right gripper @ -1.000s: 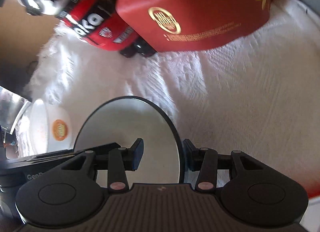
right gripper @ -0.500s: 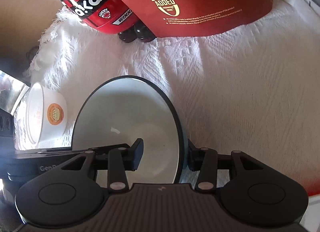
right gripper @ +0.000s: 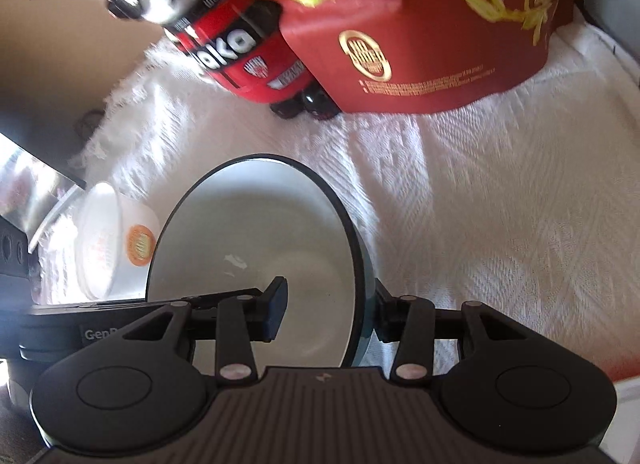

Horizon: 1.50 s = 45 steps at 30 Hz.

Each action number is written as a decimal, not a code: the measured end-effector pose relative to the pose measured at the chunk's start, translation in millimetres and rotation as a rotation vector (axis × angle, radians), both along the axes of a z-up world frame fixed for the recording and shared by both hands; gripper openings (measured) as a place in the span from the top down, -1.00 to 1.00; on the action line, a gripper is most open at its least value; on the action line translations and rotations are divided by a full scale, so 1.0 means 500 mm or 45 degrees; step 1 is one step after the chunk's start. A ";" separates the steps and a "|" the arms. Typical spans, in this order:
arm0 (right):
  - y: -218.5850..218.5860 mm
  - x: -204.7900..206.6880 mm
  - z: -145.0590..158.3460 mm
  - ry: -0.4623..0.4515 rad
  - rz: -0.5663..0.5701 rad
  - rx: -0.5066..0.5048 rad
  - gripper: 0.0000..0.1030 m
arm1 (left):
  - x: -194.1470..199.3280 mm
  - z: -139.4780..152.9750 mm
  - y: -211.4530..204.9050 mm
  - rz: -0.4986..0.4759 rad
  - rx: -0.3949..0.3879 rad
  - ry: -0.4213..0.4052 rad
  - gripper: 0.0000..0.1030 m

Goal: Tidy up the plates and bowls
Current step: 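Lower the cream bowl into the blue yellow-rimmed bowl with both tools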

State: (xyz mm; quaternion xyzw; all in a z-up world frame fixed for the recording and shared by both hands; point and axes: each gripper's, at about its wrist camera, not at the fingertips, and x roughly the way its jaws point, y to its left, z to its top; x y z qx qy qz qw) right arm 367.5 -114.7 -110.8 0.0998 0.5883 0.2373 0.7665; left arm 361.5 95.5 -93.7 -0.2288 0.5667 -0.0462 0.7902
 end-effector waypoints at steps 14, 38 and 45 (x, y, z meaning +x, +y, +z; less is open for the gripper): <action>-0.045 -0.154 0.090 0.043 0.086 0.021 0.14 | -0.182 0.030 -0.044 -0.177 -0.037 0.071 0.37; -0.031 -0.284 0.005 0.002 0.130 -0.151 0.15 | -0.259 0.008 -0.015 -0.203 -0.025 0.041 0.50; -0.042 -0.274 0.032 -0.049 0.104 -0.161 0.14 | -0.255 0.027 0.006 -0.192 -0.040 0.007 0.52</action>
